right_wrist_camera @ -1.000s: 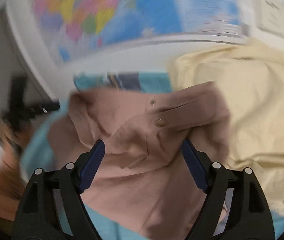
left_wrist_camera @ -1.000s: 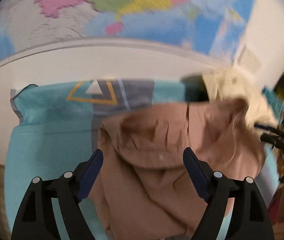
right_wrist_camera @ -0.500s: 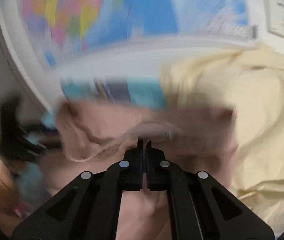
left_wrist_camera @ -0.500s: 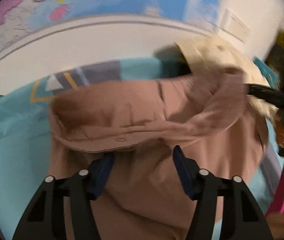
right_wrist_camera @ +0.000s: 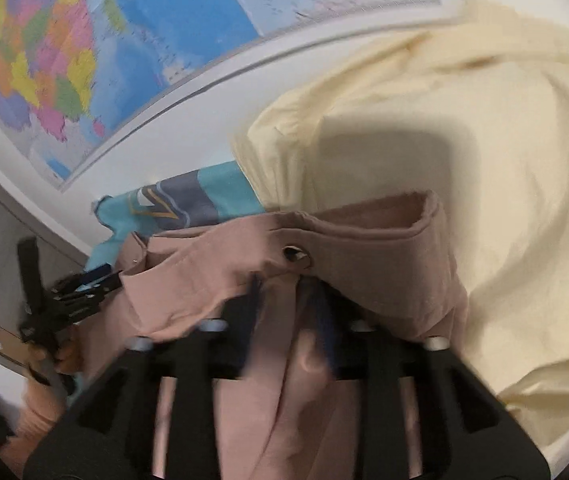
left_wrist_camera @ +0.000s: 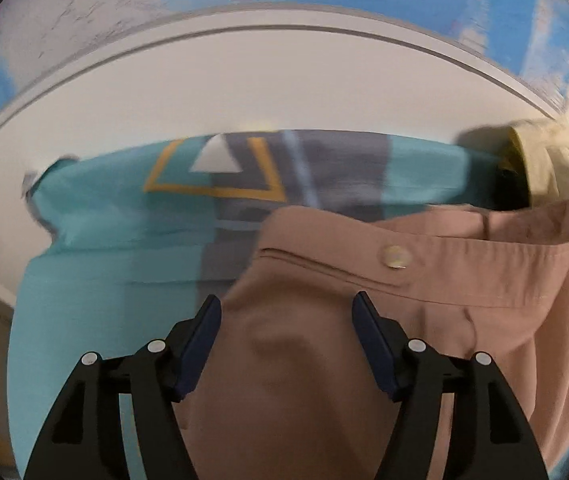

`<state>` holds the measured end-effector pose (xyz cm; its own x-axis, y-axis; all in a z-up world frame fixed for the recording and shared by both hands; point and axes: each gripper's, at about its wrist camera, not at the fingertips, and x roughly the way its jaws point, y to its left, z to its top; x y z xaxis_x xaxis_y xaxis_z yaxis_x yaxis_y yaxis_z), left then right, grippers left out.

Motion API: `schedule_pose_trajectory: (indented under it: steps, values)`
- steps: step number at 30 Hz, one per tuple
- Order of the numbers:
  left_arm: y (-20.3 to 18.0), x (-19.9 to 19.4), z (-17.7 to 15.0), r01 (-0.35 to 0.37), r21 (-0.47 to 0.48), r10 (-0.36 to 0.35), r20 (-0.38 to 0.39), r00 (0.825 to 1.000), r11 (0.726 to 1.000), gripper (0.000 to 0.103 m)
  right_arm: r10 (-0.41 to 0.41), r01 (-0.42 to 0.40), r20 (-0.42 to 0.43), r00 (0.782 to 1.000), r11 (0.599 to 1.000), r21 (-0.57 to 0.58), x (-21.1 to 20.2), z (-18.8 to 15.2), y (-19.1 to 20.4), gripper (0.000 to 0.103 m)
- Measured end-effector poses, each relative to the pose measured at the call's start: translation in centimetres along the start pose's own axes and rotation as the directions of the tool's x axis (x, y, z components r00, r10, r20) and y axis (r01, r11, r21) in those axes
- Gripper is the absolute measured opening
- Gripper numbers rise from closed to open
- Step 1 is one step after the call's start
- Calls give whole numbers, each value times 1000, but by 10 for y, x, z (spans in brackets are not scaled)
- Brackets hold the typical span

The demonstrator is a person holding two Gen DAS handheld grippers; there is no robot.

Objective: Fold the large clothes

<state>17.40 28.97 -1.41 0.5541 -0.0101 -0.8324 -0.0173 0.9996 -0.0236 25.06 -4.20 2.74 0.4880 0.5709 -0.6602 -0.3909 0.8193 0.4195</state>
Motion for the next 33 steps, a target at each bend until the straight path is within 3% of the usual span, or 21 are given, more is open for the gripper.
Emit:
schedule_pose_trajectory:
  steps: [1,2,5,8,12,16,21,22,23,24,25,27,31,33]
  values:
    - [6,-2,0,4,-23,-4,3,1000,1000,65,19,-18,18,1000,1000,-12,-7,-2,1,43]
    - [12,-8,-2,10,-41,-9,15,1000,999,66,32,-30,39,999,999,-30,-19,-6,2,55]
    - [35,-41,-19,65,-58,-58,103,993,996,81,60,-40,150,987,990,-132,-65,-34,9,76]
    - [53,-72,-46,83,-31,-77,167,983,996,83,55,-16,206,977,982,-190,-104,-74,1,81]
    - [69,-92,-90,113,3,-112,166,980,994,88,12,18,171,985,985,-174,-119,-132,-20,81]
    - [68,-91,-121,183,26,-185,146,972,983,92,-23,37,96,995,989,-144,-97,-168,-35,83]
    - [50,-65,-132,209,36,-212,76,974,977,93,-52,64,57,997,973,-220,-63,-175,-25,83]
    - [47,-56,-132,221,19,-221,40,974,975,91,-59,71,60,996,972,-225,-58,-172,-24,78]
    - [45,-49,-130,221,1,-221,16,975,975,87,-34,45,55,998,976,-213,-57,-169,-25,54]
    - [40,-50,-127,207,5,-207,30,978,978,62,-5,17,60,998,979,-202,-58,-167,-26,44]
    - [39,-50,-123,216,-9,-216,16,976,976,51,38,-25,65,997,981,-192,-64,-164,-27,18]
    - [47,-54,-116,265,-95,-267,-12,964,960,21,101,-91,64,993,985,-145,-79,-162,-32,11]
    - [71,-84,-120,372,-190,-379,2,925,909,13,196,-188,141,970,980,-68,-144,-164,-43,1]
    - [79,-101,-131,429,-229,-439,4,898,874,11,180,-169,169,969,983,-74,-172,-172,-43,1]
